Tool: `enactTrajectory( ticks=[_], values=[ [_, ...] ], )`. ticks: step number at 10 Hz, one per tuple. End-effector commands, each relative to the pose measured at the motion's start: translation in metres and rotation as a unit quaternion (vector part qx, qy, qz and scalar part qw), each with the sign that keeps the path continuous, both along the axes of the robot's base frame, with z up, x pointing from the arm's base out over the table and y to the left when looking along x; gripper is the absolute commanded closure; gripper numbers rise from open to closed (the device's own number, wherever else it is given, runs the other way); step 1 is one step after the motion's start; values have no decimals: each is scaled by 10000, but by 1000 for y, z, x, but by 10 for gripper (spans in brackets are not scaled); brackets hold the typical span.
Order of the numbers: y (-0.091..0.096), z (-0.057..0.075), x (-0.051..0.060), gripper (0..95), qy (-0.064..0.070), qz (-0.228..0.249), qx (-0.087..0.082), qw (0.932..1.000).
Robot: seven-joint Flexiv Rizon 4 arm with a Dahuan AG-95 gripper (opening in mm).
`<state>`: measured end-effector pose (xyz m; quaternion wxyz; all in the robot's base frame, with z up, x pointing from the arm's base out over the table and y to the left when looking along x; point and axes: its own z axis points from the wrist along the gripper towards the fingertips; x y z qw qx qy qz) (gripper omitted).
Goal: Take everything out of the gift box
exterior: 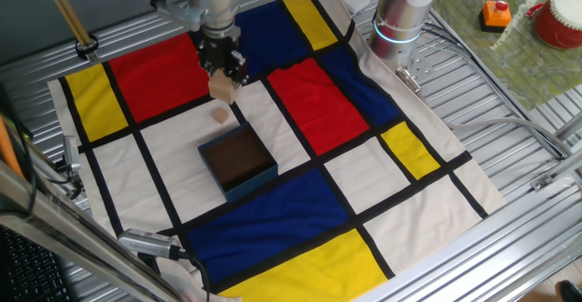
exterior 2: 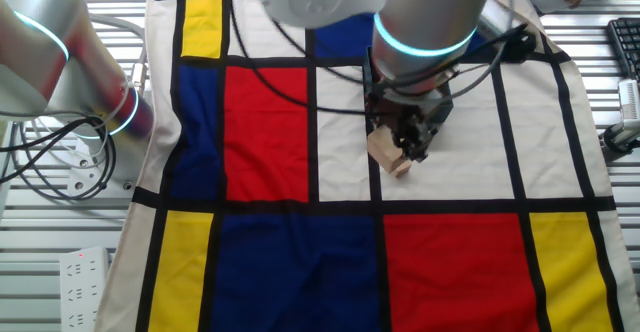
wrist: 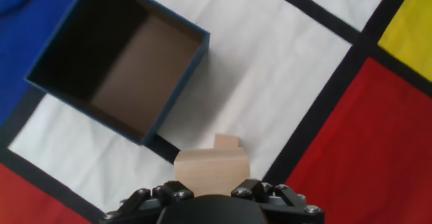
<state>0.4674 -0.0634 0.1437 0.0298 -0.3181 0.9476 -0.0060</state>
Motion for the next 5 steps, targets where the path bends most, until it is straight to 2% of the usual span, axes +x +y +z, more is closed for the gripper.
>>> enactTrajectory(
  ticks=[1, 4, 5],
  values=[
    [-3, 1, -4, 950, 68, -292, -31, 9995],
    [-6, -1, -5, 950, 31, 8, -21, 10000],
    [-6, -2, -4, 570, 26, 241, -22, 9997]
  ],
)
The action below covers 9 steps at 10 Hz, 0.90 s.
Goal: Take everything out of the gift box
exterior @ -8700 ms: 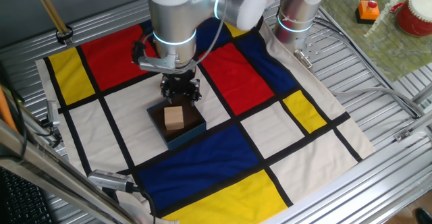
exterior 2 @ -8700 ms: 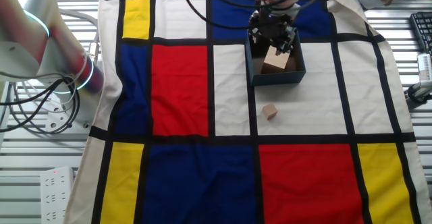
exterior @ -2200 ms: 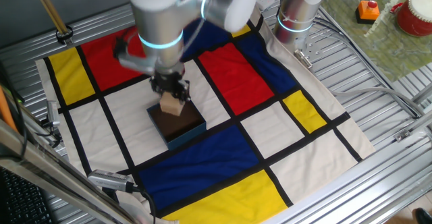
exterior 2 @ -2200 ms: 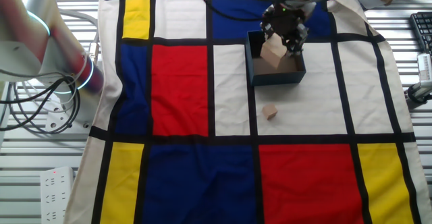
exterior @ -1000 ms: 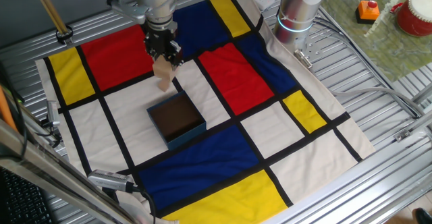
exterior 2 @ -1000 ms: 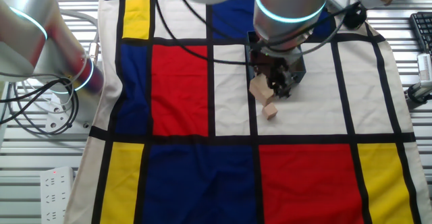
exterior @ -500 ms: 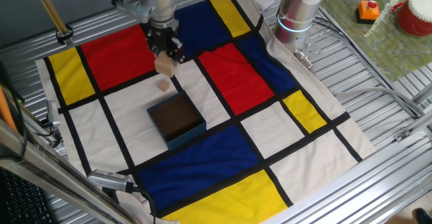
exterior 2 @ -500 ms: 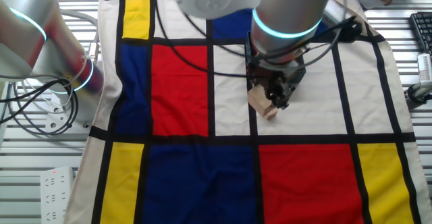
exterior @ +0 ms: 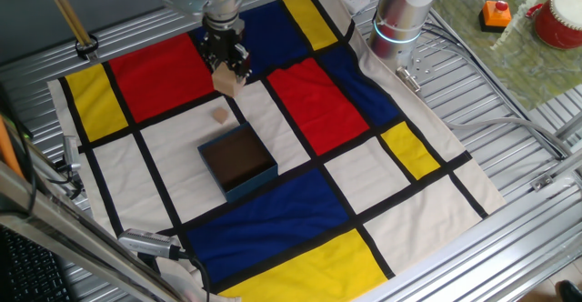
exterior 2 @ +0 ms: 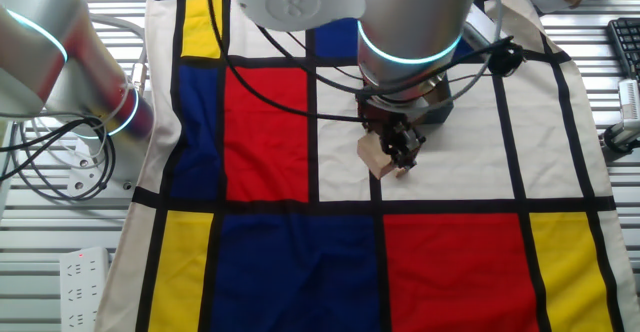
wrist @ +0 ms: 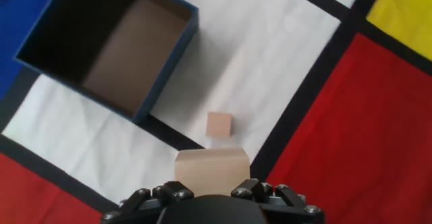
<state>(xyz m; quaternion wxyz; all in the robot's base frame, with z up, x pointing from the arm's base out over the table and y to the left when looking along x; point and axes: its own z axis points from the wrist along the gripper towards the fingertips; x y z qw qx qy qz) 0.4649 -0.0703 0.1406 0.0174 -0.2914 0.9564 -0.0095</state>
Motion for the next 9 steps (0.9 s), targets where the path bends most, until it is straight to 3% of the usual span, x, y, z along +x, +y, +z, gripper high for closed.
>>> enactTrajectory(
  ticks=[1, 2, 3, 6, 8, 9],
  values=[
    [0, -1, -1, 190, -103, 678, 61, 9976],
    [0, -3, 0, 190, -137, 771, 44, 9969],
    [0, -3, 0, 0, -141, 799, 36, 9967],
    [-1, -3, 2, 0, -158, 816, 38, 9965],
    [2, -7, 16, 0, -169, 794, 28, 9967],
    [7, -11, 24, 190, -187, 552, 21, 9983]
  ],
)
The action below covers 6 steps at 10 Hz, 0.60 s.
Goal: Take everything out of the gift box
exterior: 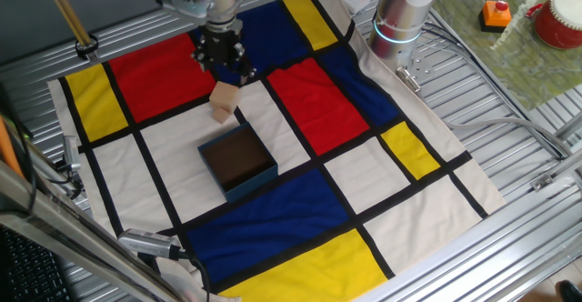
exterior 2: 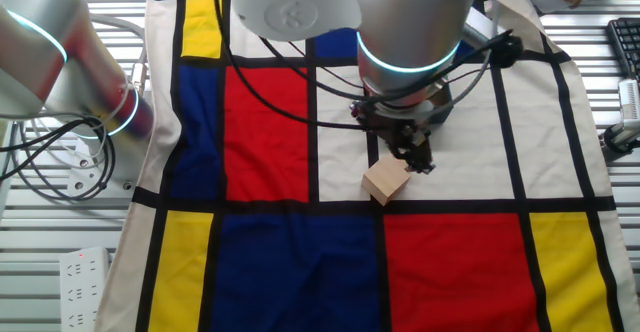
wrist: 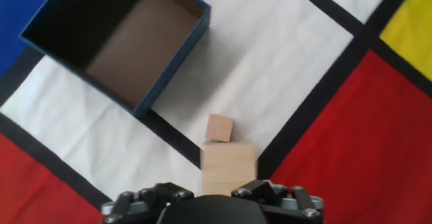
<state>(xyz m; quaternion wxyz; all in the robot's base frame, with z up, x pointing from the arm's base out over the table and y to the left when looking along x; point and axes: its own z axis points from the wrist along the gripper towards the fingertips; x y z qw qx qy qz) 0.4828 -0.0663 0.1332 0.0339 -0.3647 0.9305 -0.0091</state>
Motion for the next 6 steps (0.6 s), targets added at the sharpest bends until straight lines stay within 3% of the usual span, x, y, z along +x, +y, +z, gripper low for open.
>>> enactTrajectory(
  ticks=[1, 6],
  values=[
    [10, -6, 12, 190, -34, -456, -9, 9990],
    [61, -2, 40, 190, -5, -1486, 107, 9888]
  ],
)
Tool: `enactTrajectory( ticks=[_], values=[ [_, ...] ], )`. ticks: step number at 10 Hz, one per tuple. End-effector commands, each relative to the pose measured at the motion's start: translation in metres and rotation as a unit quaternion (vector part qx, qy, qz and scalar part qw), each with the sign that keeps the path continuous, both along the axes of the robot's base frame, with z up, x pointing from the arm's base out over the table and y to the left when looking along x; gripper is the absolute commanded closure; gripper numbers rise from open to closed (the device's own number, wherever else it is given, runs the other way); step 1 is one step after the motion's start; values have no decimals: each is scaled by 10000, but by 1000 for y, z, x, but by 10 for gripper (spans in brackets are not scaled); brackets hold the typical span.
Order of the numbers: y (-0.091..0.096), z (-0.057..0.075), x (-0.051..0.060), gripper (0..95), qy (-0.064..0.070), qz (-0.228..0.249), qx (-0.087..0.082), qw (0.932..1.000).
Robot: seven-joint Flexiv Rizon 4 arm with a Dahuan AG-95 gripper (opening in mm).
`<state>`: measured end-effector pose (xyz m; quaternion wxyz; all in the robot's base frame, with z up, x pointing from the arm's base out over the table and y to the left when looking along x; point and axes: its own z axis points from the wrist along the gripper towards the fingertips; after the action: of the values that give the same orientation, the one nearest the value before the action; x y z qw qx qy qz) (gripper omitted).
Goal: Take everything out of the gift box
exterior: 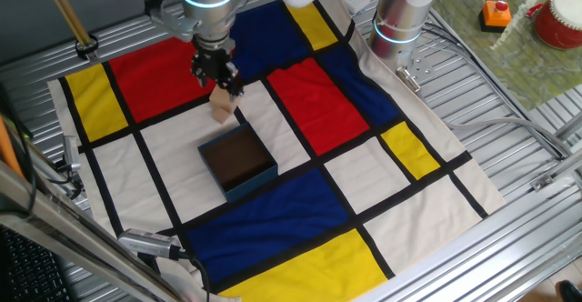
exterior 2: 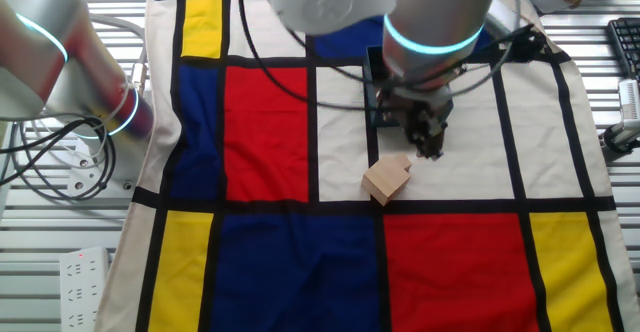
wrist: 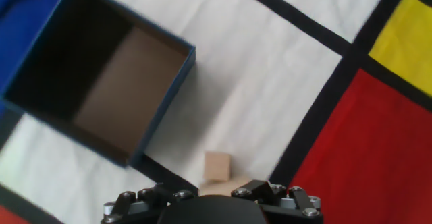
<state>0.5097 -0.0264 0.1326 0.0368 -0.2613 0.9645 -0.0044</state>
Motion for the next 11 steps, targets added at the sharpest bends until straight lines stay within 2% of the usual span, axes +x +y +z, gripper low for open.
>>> enactTrajectory(
  ticks=[1, 2, 4, 5, 6, 9, 11],
  values=[
    [33, -4, 18, 190, 16, -514, 8, 9987],
    [52, -5, 26, 190, 27, -735, 54, 9973],
    [84, -4, 33, 190, 87, -935, 66, 9956],
    [96, -4, 34, 380, 102, -923, -2, 9957],
    [103, -6, 35, 380, 92, -898, -82, 9959],
    [110, -9, 36, 380, 56, -841, -128, 9964],
    [111, -8, 36, 380, 67, -757, -100, 9971]
  ],
)
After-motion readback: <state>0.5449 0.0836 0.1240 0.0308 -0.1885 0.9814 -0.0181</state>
